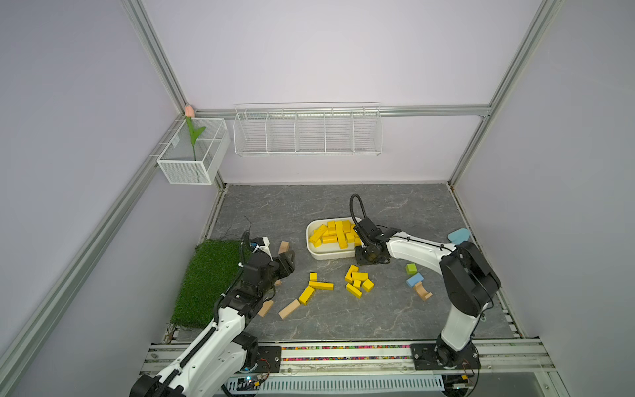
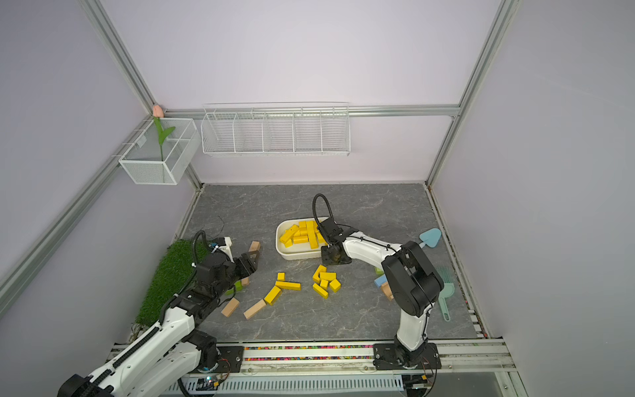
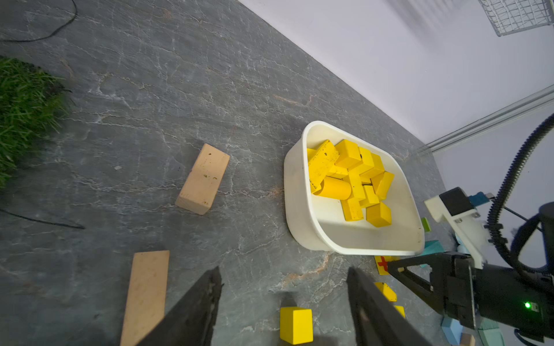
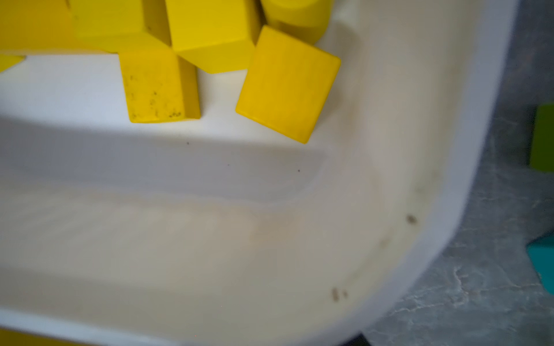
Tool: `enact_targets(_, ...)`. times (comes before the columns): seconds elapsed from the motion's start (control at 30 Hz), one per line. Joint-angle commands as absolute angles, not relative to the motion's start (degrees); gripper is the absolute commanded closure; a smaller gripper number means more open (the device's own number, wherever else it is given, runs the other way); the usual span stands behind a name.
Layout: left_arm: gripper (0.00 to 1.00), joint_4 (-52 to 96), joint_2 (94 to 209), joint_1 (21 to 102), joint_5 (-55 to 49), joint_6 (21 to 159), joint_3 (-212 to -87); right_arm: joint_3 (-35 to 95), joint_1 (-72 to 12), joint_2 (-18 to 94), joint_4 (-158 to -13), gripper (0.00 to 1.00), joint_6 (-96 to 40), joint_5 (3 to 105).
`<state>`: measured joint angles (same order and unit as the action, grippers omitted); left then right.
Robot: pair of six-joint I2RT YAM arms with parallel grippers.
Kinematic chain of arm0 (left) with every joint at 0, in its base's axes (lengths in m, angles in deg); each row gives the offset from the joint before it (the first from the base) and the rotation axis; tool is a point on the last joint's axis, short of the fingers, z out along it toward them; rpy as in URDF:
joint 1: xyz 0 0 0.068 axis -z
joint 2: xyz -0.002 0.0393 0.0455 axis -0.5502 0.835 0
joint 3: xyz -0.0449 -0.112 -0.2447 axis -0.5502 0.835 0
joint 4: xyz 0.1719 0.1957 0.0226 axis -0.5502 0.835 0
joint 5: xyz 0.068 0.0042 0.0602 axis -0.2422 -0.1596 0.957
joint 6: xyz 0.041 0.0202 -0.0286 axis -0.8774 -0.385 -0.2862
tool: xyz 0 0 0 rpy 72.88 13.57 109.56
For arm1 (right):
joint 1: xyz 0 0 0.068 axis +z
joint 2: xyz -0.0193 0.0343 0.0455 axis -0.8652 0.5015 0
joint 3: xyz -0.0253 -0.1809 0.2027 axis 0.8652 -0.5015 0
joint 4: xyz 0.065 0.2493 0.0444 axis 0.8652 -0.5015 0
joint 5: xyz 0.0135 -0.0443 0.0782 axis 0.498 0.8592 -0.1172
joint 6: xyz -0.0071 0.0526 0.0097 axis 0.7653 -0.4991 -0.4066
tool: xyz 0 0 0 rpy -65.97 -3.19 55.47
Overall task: Pick out the yellow building blocks
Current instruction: Pick up the building block from the center of the board, then place the building block in the storage box.
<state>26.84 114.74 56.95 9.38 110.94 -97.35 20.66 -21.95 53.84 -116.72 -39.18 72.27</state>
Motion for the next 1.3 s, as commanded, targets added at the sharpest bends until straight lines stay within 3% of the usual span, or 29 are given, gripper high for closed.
enact_targets(0.0,0.31,26.0,114.3,56.5,9.3,111.6,-98.3,21.2,-21.4,54.6,-118.1,0.69,-39.1,73.2)
enact_targets(0.73,0.30,25.7,113.2,55.7,8.8,112.0,-97.6,5.0,-18.9,31.5,-106.5,0.72,-40.1,68.0)
enact_targets(1.0,0.30,25.5,113.2,55.3,8.3,112.0,-97.3,13.8,-18.8,33.5,-110.8,0.72,-39.6,68.3)
enact_targets(1.27,0.30,25.2,112.6,54.7,7.7,112.2,-96.9,31.6,-19.6,46.7,-123.6,0.71,-35.5,75.5)
